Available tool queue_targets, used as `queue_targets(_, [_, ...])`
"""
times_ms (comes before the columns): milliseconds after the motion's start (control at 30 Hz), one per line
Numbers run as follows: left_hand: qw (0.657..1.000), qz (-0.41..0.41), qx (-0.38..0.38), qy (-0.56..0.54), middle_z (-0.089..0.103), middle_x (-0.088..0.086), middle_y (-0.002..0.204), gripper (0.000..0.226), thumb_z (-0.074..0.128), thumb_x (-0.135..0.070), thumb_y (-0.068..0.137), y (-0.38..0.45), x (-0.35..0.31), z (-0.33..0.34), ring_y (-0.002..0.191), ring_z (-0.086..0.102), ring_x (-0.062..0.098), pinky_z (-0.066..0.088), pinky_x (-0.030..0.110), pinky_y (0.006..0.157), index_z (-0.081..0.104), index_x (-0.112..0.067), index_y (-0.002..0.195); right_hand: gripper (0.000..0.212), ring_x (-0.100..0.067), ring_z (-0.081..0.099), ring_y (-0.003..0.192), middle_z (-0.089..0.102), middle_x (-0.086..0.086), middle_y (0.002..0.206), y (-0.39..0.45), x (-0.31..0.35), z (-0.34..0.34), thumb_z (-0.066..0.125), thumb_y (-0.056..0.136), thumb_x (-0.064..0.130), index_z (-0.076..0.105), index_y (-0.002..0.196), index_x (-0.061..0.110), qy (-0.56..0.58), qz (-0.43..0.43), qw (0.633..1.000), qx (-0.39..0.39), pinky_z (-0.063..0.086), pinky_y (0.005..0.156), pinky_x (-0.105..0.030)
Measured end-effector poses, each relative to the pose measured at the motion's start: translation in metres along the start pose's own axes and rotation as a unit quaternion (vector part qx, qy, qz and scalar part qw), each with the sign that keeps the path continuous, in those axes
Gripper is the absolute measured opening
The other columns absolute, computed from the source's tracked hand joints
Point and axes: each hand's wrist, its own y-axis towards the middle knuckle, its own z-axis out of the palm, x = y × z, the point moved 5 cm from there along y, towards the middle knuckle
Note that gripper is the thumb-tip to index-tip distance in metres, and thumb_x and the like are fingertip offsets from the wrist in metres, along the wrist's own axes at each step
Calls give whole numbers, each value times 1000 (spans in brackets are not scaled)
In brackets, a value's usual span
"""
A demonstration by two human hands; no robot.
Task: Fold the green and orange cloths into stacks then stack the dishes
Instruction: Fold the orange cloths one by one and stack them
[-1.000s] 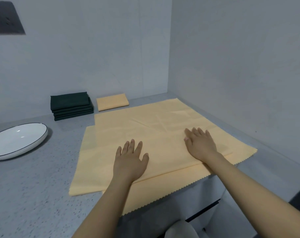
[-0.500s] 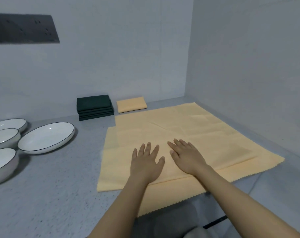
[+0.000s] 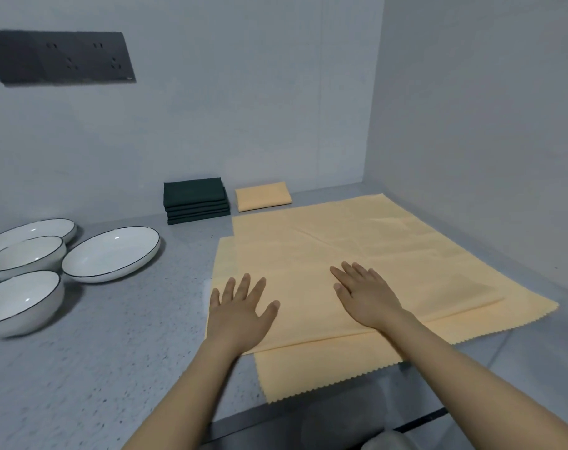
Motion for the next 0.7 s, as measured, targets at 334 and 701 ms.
queue_targets(334, [995,10,-70,-64,54,2,127,37,36,-37,98,49,-24,-45,126,43,21,15,45,111,59,-17,120,36,-26,38,122,56,1,130,47,3,-38,43,94,31,53,127,21,27,-19,998,-57,24,98,-33])
queue_targets(701, [982,-16,-109,-156,53,-5,100,17,42,-25,98,174,-10,-41,99,50,20,20,28,88,55,-29,88,36,-21,38,127,51,6,138,172,-38,-38,42,98,31,50,133,27,65,32,993,-89,22,100,-32])
